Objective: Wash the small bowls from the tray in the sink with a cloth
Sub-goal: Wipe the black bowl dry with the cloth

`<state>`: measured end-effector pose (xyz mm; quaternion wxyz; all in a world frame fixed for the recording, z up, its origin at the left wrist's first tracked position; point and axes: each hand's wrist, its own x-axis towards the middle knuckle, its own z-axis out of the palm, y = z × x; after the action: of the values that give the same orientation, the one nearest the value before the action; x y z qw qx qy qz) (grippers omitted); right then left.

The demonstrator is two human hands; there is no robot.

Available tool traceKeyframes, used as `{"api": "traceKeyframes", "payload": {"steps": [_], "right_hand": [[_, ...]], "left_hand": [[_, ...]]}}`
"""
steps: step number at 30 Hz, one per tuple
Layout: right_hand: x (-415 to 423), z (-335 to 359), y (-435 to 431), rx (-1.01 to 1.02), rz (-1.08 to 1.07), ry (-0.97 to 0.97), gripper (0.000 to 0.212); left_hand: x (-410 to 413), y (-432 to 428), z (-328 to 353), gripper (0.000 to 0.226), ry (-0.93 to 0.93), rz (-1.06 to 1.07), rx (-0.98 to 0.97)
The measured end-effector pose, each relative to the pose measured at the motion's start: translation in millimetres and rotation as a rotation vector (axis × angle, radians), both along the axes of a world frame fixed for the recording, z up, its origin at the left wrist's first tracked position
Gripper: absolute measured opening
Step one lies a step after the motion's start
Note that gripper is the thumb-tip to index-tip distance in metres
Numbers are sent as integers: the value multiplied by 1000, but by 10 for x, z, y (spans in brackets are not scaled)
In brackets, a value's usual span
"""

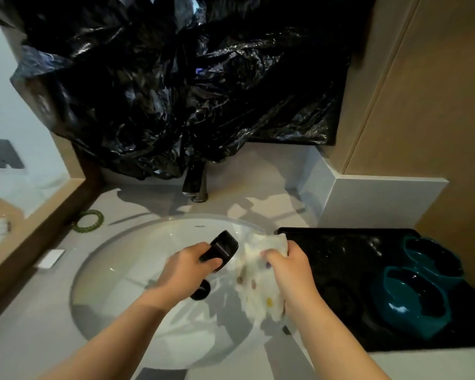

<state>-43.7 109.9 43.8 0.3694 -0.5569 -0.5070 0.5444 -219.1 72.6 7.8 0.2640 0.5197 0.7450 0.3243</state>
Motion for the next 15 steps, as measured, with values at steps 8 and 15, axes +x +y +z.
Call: {"api": "traceKeyframes", "payload": {"steps": [8,15], "right_hand": [[-244,-109,183,-64,7,36,11],[-126,-125,140,-113,-26,36,7]], "left_hand": [[-332,48,-49,15,-1302,404,-139],[-299,109,36,13,-1448,435,-212]]}}
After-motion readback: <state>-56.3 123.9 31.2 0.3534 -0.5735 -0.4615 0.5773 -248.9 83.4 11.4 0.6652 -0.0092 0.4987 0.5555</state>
